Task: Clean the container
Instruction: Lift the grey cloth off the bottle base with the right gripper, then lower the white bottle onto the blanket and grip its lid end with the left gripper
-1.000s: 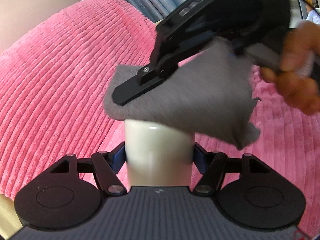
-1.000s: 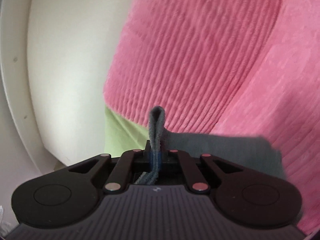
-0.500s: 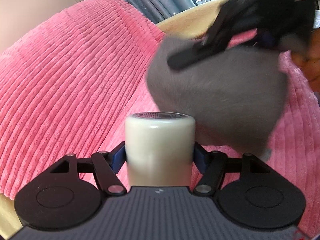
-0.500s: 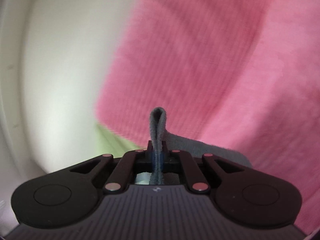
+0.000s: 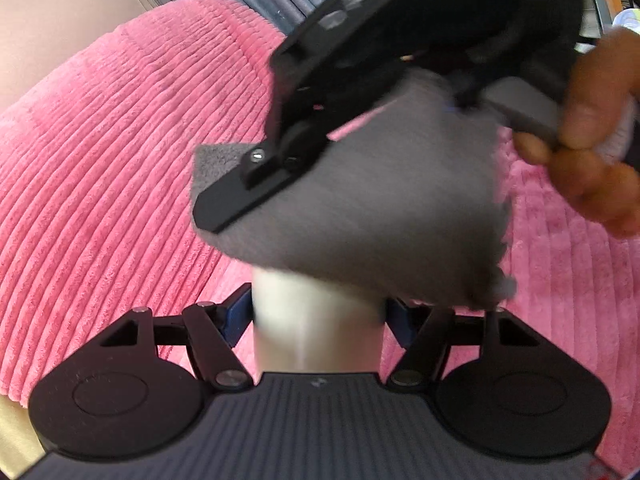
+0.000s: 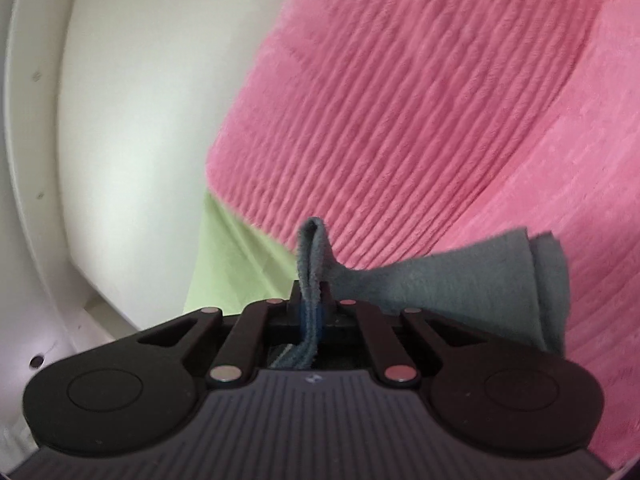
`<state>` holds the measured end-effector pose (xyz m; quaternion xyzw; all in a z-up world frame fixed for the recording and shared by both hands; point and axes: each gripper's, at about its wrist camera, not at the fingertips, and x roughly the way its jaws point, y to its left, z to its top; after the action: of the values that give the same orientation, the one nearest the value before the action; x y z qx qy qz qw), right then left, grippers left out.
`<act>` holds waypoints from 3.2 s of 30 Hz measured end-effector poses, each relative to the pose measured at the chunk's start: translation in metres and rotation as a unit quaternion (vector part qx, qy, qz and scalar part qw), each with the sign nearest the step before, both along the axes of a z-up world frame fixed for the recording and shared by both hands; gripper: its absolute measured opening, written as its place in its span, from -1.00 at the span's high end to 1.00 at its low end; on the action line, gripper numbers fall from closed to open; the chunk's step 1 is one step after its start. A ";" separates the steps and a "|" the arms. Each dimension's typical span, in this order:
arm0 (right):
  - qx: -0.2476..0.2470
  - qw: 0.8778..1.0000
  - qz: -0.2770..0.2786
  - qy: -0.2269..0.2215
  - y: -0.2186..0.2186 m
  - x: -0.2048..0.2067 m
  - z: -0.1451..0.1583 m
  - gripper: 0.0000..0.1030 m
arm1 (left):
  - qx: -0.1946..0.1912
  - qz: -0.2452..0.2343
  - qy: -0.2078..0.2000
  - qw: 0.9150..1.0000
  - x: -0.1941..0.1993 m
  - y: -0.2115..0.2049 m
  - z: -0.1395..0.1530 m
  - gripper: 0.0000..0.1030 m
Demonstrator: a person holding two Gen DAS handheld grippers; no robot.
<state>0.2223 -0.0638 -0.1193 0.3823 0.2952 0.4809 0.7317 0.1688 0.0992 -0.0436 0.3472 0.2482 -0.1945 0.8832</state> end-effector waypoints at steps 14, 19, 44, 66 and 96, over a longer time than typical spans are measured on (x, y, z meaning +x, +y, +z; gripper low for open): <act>-0.039 0.973 -0.205 0.098 -0.118 -0.008 -0.020 0.90 | 0.054 0.005 0.047 0.997 0.050 -0.050 -0.056 -0.55; -0.003 0.968 -0.240 0.077 -0.161 -0.073 0.020 0.90 | 0.043 0.042 0.047 0.997 0.002 -0.037 -0.041 -0.61; -0.031 0.975 -0.218 -0.015 -0.178 -0.258 0.153 0.90 | -0.245 0.284 0.050 0.926 -0.214 0.016 0.087 -0.93; -0.112 0.969 -0.214 0.051 -0.105 -0.148 0.100 0.90 | -0.197 0.219 0.078 0.952 -0.144 0.069 -0.004 -0.93; -0.256 0.965 -0.035 -0.037 0.020 -0.009 0.071 0.90 | -0.064 -0.014 0.120 0.991 -0.093 0.087 -0.077 -0.78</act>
<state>0.2136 -0.0441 -0.0484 0.1736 0.3676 0.3773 0.8321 0.0757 0.1861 -0.1209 0.2678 0.3349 -0.2624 0.8645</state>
